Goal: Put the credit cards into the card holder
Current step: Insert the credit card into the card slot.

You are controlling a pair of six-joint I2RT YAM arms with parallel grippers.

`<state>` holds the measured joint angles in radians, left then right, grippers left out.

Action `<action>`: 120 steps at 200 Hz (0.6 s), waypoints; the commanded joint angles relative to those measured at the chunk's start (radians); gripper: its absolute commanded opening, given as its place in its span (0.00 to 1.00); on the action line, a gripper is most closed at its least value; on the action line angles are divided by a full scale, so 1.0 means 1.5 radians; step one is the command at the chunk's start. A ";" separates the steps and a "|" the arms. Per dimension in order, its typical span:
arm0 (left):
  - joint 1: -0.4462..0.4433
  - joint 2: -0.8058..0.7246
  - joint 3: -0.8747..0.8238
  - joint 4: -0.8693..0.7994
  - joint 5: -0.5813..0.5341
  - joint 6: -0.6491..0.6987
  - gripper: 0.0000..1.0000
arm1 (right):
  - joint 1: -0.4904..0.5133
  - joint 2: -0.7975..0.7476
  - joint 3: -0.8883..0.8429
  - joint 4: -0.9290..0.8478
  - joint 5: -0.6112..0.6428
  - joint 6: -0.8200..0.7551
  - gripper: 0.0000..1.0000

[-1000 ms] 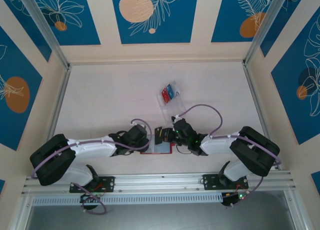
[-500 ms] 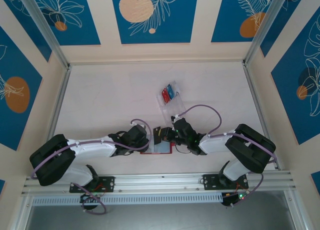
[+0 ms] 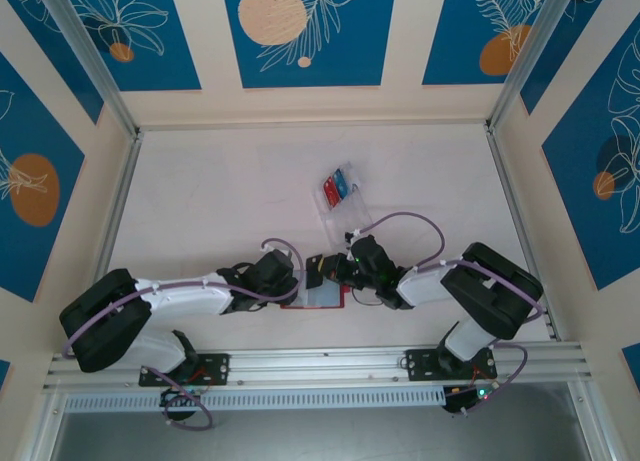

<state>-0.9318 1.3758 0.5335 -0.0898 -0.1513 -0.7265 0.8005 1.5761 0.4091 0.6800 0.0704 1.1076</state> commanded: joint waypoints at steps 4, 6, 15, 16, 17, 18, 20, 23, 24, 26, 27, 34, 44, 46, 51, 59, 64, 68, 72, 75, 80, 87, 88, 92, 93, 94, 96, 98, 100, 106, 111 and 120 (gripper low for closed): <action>-0.006 0.017 -0.011 -0.021 0.006 0.000 0.37 | -0.001 0.016 0.001 0.018 -0.014 0.008 0.00; -0.006 0.017 -0.011 -0.022 0.006 0.000 0.37 | -0.001 0.015 0.001 0.018 -0.013 0.007 0.00; -0.006 0.016 -0.011 -0.023 0.005 0.000 0.37 | 0.000 0.015 0.002 0.015 -0.011 0.006 0.00; -0.006 0.015 -0.011 -0.023 0.005 0.000 0.37 | 0.000 0.016 0.002 0.014 -0.011 0.006 0.00; -0.006 0.015 -0.011 -0.023 0.005 0.000 0.37 | 0.000 0.016 0.002 0.014 -0.011 0.006 0.00; -0.006 0.015 -0.011 -0.024 0.005 0.000 0.37 | 0.000 0.016 0.002 0.014 -0.010 0.005 0.00; -0.006 0.015 -0.011 -0.024 0.005 0.000 0.37 | 0.000 0.016 0.002 0.012 -0.010 0.005 0.00; -0.006 0.015 -0.011 -0.024 0.005 0.000 0.37 | 0.001 0.016 0.002 0.011 -0.009 0.005 0.00; -0.006 0.015 -0.011 -0.024 0.005 0.001 0.37 | 0.001 0.016 0.002 0.011 -0.009 0.005 0.00; -0.006 0.015 -0.011 -0.024 0.004 0.001 0.37 | 0.001 0.016 0.002 0.010 -0.009 0.005 0.00; -0.006 0.015 -0.011 -0.024 0.004 0.001 0.37 | 0.001 0.016 0.002 0.011 -0.009 0.005 0.00; -0.006 0.015 -0.010 -0.025 0.005 0.001 0.37 | 0.002 0.017 0.002 0.010 -0.009 0.005 0.00; -0.006 0.015 -0.010 -0.025 0.005 0.000 0.37 | 0.003 0.018 0.001 0.011 -0.009 0.007 0.00; -0.006 0.015 -0.011 -0.025 0.005 0.000 0.37 | 0.004 0.018 0.000 0.010 -0.009 0.008 0.00; -0.006 0.015 -0.010 -0.025 0.005 0.000 0.37 | 0.005 0.018 -0.001 0.013 -0.009 0.009 0.00; -0.006 0.015 -0.010 -0.025 0.005 0.000 0.37 | 0.007 0.017 -0.006 0.017 -0.008 0.011 0.00; -0.006 0.015 -0.010 -0.025 0.005 0.000 0.37 | 0.008 0.017 -0.009 0.016 -0.006 0.012 0.00; -0.006 0.015 -0.009 -0.025 0.005 0.000 0.37 | 0.010 0.016 -0.011 0.017 -0.004 0.013 0.00; -0.006 0.015 -0.009 -0.025 0.005 0.000 0.37 | 0.012 0.015 -0.013 0.017 -0.002 0.014 0.00; -0.006 0.015 -0.009 -0.025 0.005 0.001 0.37 | 0.014 0.015 -0.015 0.017 0.000 0.014 0.00; -0.006 0.015 -0.009 -0.025 0.005 0.001 0.37 | 0.017 0.015 -0.018 0.017 0.003 0.015 0.00; -0.006 0.016 -0.008 -0.026 0.005 0.001 0.37 | 0.022 0.016 -0.020 0.016 0.008 0.016 0.00; -0.006 0.016 -0.008 -0.026 0.005 0.001 0.37 | 0.022 0.016 -0.021 0.017 0.008 0.016 0.00; -0.006 0.015 -0.008 -0.026 0.004 0.001 0.37 | 0.026 0.017 -0.022 0.017 0.009 0.017 0.00; -0.006 0.015 -0.008 -0.026 0.004 0.002 0.37 | 0.027 0.017 -0.022 0.016 0.010 0.017 0.00; -0.006 0.015 -0.008 -0.026 0.004 0.002 0.37 | 0.028 0.018 -0.022 0.017 0.011 0.018 0.00; -0.006 0.015 -0.008 -0.027 0.004 0.002 0.37 | 0.030 0.018 -0.023 0.017 0.012 0.018 0.00; -0.006 0.016 -0.008 -0.026 0.004 0.002 0.37 | 0.031 0.019 -0.024 0.018 0.013 0.019 0.00; -0.006 0.016 -0.009 -0.027 0.004 0.002 0.37 | 0.033 0.020 -0.025 0.018 0.014 0.020 0.00; -0.006 0.015 -0.008 -0.026 0.004 0.002 0.37 | 0.039 0.023 -0.028 0.020 0.019 0.022 0.00; -0.006 0.015 -0.008 -0.026 0.004 0.001 0.37 | 0.044 0.025 -0.032 0.024 0.024 0.026 0.00; -0.006 0.015 -0.009 -0.027 0.004 0.001 0.37 | 0.051 0.026 -0.041 0.029 0.036 0.031 0.00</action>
<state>-0.9318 1.3758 0.5335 -0.0898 -0.1513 -0.7261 0.8459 1.5913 0.3882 0.7158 0.0811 1.1313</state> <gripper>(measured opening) 0.374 0.066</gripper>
